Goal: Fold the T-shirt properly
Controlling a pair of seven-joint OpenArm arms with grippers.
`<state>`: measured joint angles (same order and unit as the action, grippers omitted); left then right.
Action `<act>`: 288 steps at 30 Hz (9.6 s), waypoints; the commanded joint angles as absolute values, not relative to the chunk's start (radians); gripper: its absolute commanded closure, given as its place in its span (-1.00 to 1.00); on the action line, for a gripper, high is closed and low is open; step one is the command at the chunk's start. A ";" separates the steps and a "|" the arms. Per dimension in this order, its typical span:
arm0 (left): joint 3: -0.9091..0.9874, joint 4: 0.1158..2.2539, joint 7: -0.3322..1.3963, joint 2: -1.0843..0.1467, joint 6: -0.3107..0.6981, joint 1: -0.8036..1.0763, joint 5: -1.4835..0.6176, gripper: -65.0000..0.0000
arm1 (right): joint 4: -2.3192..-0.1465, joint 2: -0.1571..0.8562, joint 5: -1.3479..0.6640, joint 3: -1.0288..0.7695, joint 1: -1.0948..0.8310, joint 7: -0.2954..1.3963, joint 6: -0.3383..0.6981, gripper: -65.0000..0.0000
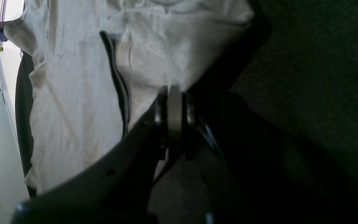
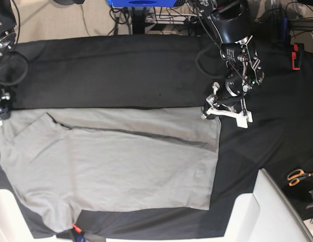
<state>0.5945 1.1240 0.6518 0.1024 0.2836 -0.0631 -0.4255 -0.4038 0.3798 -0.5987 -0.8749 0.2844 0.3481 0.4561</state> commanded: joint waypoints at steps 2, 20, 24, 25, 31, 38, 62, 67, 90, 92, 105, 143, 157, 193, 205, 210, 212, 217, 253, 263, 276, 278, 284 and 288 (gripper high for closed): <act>0.593 1.167 0.653 0.105 0.278 -0.050 -0.426 1.00 | -0.432 0.409 -0.613 -0.878 0.289 0.349 0.473 0.98; 0.593 1.541 0.702 0.119 0.278 0.237 -0.427 1.00 | -0.852 0.337 -0.619 -1.007 0.064 0.656 0.464 0.98; 0.593 1.601 0.702 0.119 0.278 0.318 -0.427 1.00 | -0.928 0.309 -0.619 -1.013 0.004 0.688 0.470 0.98; 0.593 1.615 0.702 0.119 0.278 0.337 -0.427 1.00 | -0.940 0.297 -0.619 -1.013 -0.008 0.690 0.470 0.98; 0.593 1.664 0.702 0.120 0.278 0.420 -0.427 1.00 | -1.012 0.257 -0.619 -1.013 -0.076 0.693 0.470 0.98; 0.593 1.705 0.702 0.120 0.278 0.470 -0.427 1.00 | -1.096 0.209 -0.619 -1.013 -0.154 0.711 0.470 0.98; 0.596 1.695 0.700 0.114 0.278 0.504 -0.420 1.00 | -1.241 0.124 -0.615 -1.015 -0.243 0.753 0.464 0.96; 0.593 1.692 0.700 0.076 0.278 0.516 -0.420 1.00 | -1.241 0.128 -0.613 -1.015 -0.245 0.753 0.464 0.96; 0.639 1.592 0.700 0.028 0.278 0.527 -0.420 -0.66 | -1.274 0.104 -0.613 -1.139 -0.263 0.751 0.463 -0.25; 0.696 1.604 0.700 0.027 0.278 0.529 -0.421 -0.77 | -1.308 0.105 -0.613 -1.141 -0.263 0.750 0.463 -0.25; 0.780 1.805 0.725 -0.188 0.278 0.427 -0.418 -0.79 | -1.029 0.446 -0.608 -0.756 0.031 0.599 0.472 -0.27; 0.711 1.672 0.924 -0.157 0.278 0.255 -0.426 -0.73 | -0.237 0.515 -0.610 0.019 0.444 -0.039 0.463 -0.25; 0.636 1.661 0.928 -0.160 0.278 0.245 -0.426 0.24 | -0.239 0.519 -0.610 0.021 0.449 -0.042 0.463 -0.25; 0.638 1.662 0.924 -0.162 0.278 0.245 -0.420 0.24 | -0.490 0.492 -0.378 0.001 0.366 0.004 0.360 0.99; 0.638 1.661 0.924 -0.162 0.278 0.243 -0.420 0.24 | -0.883 0.470 -0.377 -0.255 0.182 0.355 0.366 0.99; 0.638 1.609 0.924 -0.162 0.278 0.225 -0.420 0.24 | -1.018 0.427 -0.377 -0.325 0.119 0.496 0.366 0.99; 0.638 1.589 0.924 -0.162 0.278 0.220 -0.420 0.24 | -1.081 0.412 -0.377 -0.344 0.088 0.535 0.366 0.99; 0.636 1.584 0.924 -0.160 0.278 0.216 -0.420 0.24 | -1.222 0.369 -0.377 -0.374 0.015 0.622 0.366 0.99; 0.644 1.589 0.923 -0.163 0.278 0.223 -0.420 0.25 | -0.387 0.358 0.027 -0.335 0.527 0.202 0.361 -0.40; 0.644 1.589 0.923 -0.163 0.278 0.225 -0.420 0.25 | -0.386 0.348 0.042 -0.337 0.526 0.200 0.360 -0.32; 0.638 1.584 0.923 -0.163 0.278 0.216 -0.418 0.25 | -0.392 0.354 0.047 -0.334 0.529 0.199 0.364 0.81; 0.638 1.586 0.923 -0.163 0.278 0.216 -0.418 0.25 | -0.392 0.355 0.047 -0.334 0.530 0.199 0.364 0.87; 0.638 1.583 0.923 -0.165 0.278 0.177 -0.418 0.25 | -0.394 0.357 0.116 -0.332 0.552 0.199 0.366 1.00; 0.638 1.581 0.923 -0.176 0.278 0.122 -0.417 0.25 | -0.440 0.349 0.188 -0.334 0.555 0.199 0.366 1.00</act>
<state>0.6331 1.5654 0.9386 -0.1555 0.2768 0.1341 -0.4091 -0.4202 0.3279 0.1982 -0.3325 0.5220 0.2237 0.3664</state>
